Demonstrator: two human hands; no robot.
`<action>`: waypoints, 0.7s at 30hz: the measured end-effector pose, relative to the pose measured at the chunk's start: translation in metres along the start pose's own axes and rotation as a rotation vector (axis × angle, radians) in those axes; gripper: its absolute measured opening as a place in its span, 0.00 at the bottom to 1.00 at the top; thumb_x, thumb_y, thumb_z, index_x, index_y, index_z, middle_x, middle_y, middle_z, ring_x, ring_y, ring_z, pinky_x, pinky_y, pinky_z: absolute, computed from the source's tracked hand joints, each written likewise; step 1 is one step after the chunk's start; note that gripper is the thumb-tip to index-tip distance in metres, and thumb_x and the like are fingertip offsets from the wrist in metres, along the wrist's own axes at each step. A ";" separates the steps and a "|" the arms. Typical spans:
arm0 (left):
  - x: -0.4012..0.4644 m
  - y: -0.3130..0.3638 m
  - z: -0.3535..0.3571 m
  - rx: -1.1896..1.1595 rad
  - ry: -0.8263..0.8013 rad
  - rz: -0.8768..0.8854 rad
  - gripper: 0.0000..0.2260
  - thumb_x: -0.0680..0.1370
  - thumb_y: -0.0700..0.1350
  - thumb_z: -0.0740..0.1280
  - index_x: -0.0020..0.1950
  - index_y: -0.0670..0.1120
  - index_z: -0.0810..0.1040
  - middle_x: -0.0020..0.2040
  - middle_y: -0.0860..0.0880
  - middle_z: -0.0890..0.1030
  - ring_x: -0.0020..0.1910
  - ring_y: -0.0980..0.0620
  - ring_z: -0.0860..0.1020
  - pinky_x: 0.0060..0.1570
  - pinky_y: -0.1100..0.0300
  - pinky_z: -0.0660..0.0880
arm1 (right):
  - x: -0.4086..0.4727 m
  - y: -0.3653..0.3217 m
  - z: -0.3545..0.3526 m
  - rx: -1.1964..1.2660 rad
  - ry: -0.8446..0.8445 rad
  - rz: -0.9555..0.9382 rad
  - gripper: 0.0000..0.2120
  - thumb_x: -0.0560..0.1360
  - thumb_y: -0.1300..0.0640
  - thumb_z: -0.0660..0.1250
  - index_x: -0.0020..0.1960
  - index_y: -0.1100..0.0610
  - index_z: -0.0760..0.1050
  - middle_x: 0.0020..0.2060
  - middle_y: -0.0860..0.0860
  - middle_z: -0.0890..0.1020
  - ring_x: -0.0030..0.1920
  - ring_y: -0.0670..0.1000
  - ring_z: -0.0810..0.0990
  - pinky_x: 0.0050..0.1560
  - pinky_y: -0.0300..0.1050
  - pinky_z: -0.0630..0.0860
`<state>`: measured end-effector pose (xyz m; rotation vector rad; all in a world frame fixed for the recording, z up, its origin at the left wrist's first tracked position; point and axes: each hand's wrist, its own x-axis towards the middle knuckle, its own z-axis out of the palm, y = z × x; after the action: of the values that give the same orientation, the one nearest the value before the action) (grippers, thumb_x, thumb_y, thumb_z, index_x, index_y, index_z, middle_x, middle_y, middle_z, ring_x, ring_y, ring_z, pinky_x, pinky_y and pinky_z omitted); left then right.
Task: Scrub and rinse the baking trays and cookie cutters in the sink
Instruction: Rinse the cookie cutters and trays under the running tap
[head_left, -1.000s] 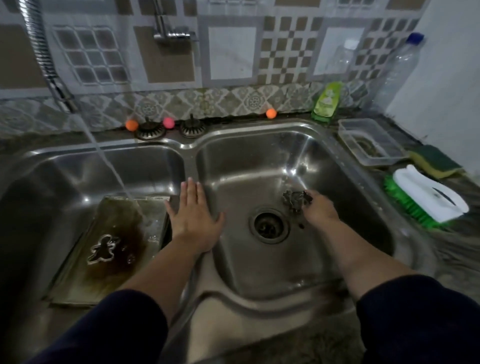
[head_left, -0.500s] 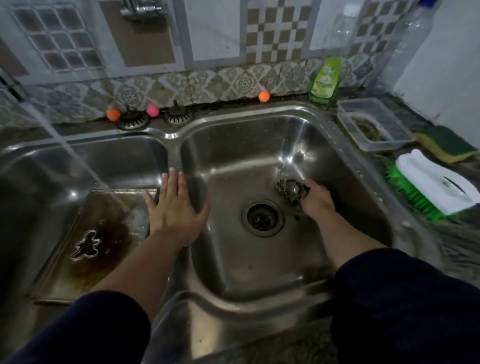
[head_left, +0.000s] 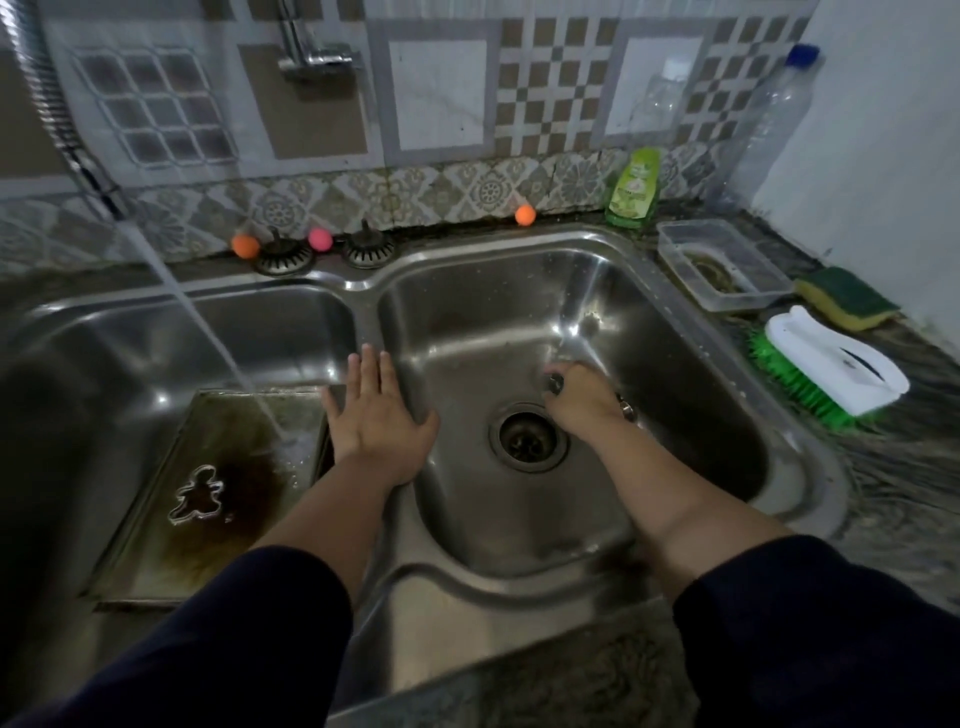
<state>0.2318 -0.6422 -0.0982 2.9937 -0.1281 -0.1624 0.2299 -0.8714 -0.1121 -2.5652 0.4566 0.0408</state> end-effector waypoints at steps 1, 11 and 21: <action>-0.001 -0.002 -0.001 -0.023 -0.009 0.015 0.38 0.79 0.62 0.52 0.79 0.44 0.38 0.79 0.47 0.36 0.77 0.49 0.37 0.75 0.43 0.41 | -0.006 -0.013 0.001 -0.003 -0.018 -0.026 0.16 0.77 0.56 0.64 0.63 0.46 0.75 0.64 0.54 0.75 0.61 0.57 0.75 0.62 0.49 0.73; -0.015 -0.087 -0.011 -0.155 -0.141 0.068 0.28 0.82 0.60 0.45 0.79 0.52 0.43 0.80 0.51 0.43 0.78 0.49 0.44 0.75 0.43 0.44 | -0.055 -0.159 0.044 -0.100 -0.071 -0.416 0.16 0.77 0.54 0.64 0.65 0.49 0.74 0.64 0.53 0.73 0.66 0.56 0.68 0.67 0.48 0.65; -0.034 -0.224 0.010 -0.112 -0.348 -0.191 0.35 0.79 0.55 0.64 0.79 0.54 0.47 0.78 0.46 0.54 0.75 0.41 0.56 0.69 0.44 0.63 | -0.097 -0.234 0.157 -0.339 -0.412 -0.573 0.21 0.78 0.55 0.61 0.72 0.48 0.67 0.71 0.52 0.68 0.72 0.56 0.60 0.70 0.53 0.61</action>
<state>0.2145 -0.4193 -0.1368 2.8326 0.1283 -0.6860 0.2247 -0.5733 -0.1192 -2.8112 -0.4796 0.4621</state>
